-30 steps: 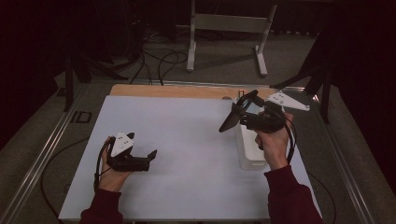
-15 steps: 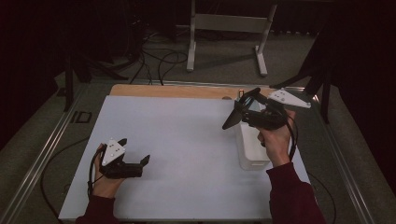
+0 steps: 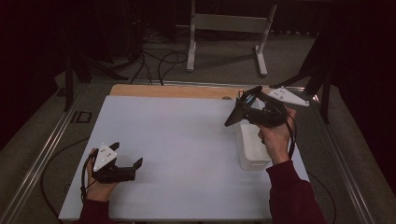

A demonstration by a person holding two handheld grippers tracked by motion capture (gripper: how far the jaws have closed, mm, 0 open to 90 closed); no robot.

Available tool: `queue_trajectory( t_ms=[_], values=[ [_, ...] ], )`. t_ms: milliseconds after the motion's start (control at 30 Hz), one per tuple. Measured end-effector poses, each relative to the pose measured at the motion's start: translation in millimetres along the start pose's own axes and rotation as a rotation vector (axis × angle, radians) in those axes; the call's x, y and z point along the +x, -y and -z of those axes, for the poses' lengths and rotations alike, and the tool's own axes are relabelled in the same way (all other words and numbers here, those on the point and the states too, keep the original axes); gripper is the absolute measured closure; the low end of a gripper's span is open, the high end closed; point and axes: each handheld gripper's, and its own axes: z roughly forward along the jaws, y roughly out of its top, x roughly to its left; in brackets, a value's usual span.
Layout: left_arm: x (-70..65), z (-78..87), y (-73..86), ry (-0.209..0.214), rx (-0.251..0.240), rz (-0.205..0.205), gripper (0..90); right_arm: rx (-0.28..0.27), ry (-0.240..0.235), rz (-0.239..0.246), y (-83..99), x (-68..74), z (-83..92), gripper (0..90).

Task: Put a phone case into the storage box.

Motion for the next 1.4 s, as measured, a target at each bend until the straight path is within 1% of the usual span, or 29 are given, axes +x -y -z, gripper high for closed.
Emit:
queue_trajectory(
  t_ms=[67,200,267,367,400,433,633,1000,1133,1400],
  values=[
    [1.9,1.3,0.3,-0.008,-0.003,0.004,0.0,0.002,0.011,-0.013,0.6,-4.2,-1.5,14.3],
    [3.0,1.8,0.8,-0.011,-0.006,0.01,0.0,0.003,0.023,-0.012,1.1,-7.3,-3.3,14.4],
    [4.9,3.4,1.2,-0.018,-0.008,0.016,0.0,0.005,0.037,-0.011,0.4,-9.7,-5.6,14.4],
    [5.9,4.5,1.5,-0.027,-0.012,0.02,0.0,0.003,0.045,-0.014,-0.8,-11.7,-6.6,14.4],
    [5.9,4.5,1.5,-0.027,-0.012,0.02,0.0,0.003,0.045,-0.014,-0.8,-11.7,-6.6,14.4],
    [6.2,4.6,1.8,-0.028,-0.011,0.021,0.0,0.007,0.058,-0.014,-2.2,-14.4,-8.9,14.4],
    [5.8,4.0,1.9,-0.029,-0.008,0.023,0.0,0.016,0.086,-0.021,-3.3,-20.8,-14.4,14.5],
    [7.3,5.7,2.3,-0.036,-0.008,0.026,0.0,0.019,0.129,-0.024,-9.4,-31.7,-19.0,14.5],
    [7.4,6.1,2.1,-0.036,-0.014,0.029,0.0,0.033,0.145,-0.01,-10.2,-37.0,-21.3,14.6],
    [7.1,6.2,1.9,-0.036,-0.015,0.028,0.0,0.05,0.186,-0.016,-11.0,-46.6,-25.6,14.6]
  ],
)
